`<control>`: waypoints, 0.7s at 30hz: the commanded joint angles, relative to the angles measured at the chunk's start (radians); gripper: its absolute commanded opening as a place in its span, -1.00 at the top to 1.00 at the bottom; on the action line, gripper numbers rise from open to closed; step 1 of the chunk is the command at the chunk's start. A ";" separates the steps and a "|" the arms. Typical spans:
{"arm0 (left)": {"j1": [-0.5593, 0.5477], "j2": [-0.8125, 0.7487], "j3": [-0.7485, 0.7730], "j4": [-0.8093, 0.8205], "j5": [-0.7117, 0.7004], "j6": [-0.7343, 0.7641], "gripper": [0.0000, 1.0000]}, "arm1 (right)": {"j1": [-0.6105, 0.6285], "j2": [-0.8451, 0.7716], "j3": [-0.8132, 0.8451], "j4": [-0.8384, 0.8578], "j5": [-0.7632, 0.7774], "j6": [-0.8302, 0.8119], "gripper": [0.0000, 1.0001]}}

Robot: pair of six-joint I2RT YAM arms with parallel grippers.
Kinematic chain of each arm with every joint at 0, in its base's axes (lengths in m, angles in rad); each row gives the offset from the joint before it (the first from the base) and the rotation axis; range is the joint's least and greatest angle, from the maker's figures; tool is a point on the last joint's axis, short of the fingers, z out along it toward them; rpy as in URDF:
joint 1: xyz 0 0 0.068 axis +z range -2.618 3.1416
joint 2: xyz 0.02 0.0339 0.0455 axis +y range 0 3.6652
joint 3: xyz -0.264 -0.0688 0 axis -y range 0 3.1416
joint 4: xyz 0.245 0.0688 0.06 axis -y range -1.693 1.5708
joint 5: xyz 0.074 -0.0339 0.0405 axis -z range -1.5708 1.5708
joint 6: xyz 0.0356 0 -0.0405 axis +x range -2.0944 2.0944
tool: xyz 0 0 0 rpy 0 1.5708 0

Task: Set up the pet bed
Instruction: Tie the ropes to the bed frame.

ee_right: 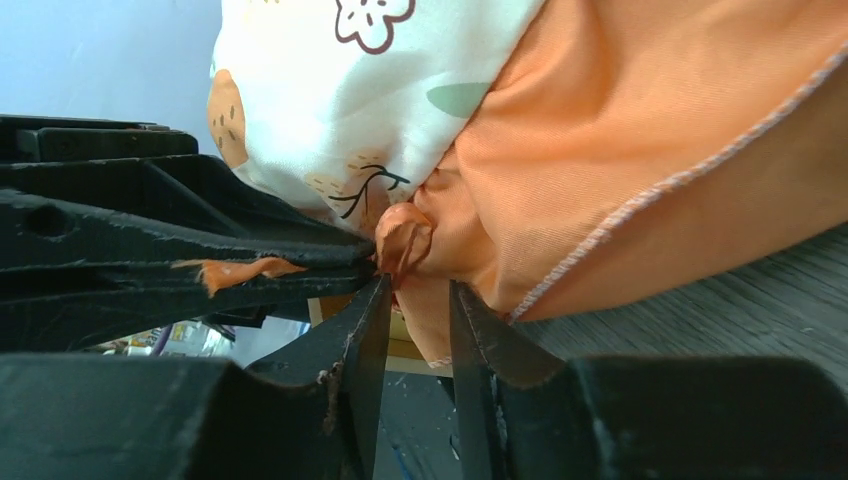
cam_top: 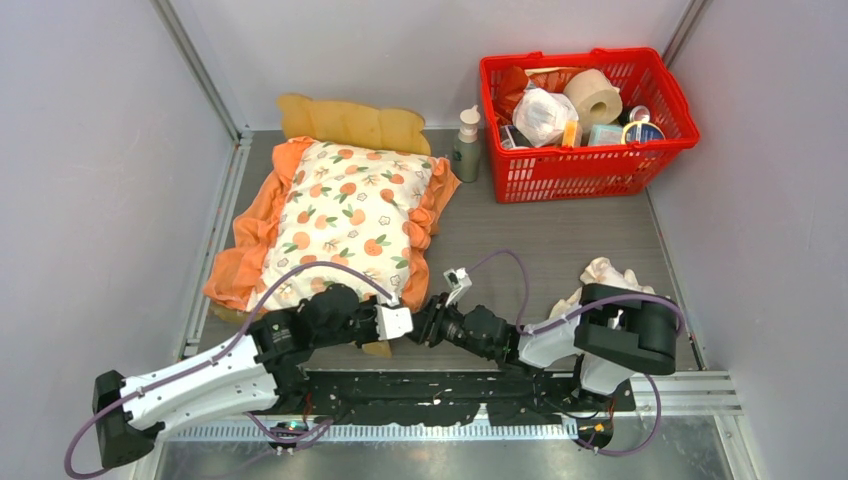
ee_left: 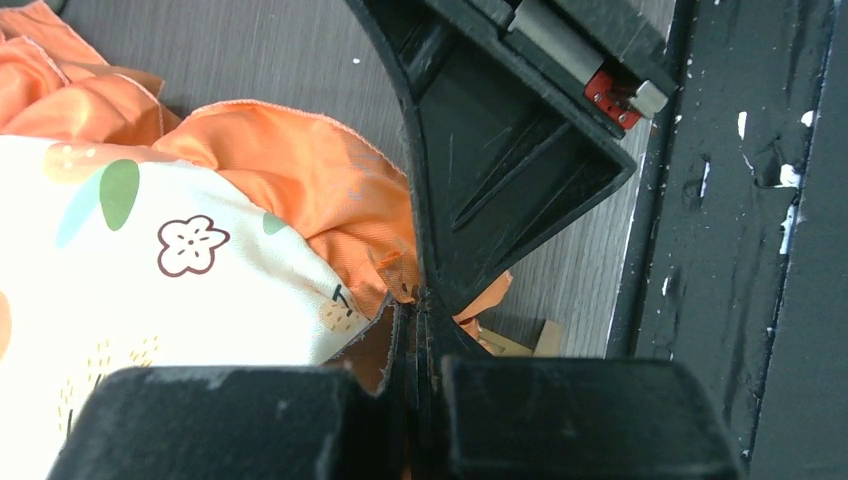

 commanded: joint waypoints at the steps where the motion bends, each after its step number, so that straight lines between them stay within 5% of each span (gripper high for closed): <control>1: 0.015 0.025 0.035 0.043 -0.011 -0.016 1.00 | 0.005 -0.071 -0.007 -0.005 0.044 -0.020 0.31; 21: 0.051 0.065 0.049 0.050 -0.004 -0.021 1.00 | 0.099 -0.148 0.019 -0.115 0.155 -0.059 0.43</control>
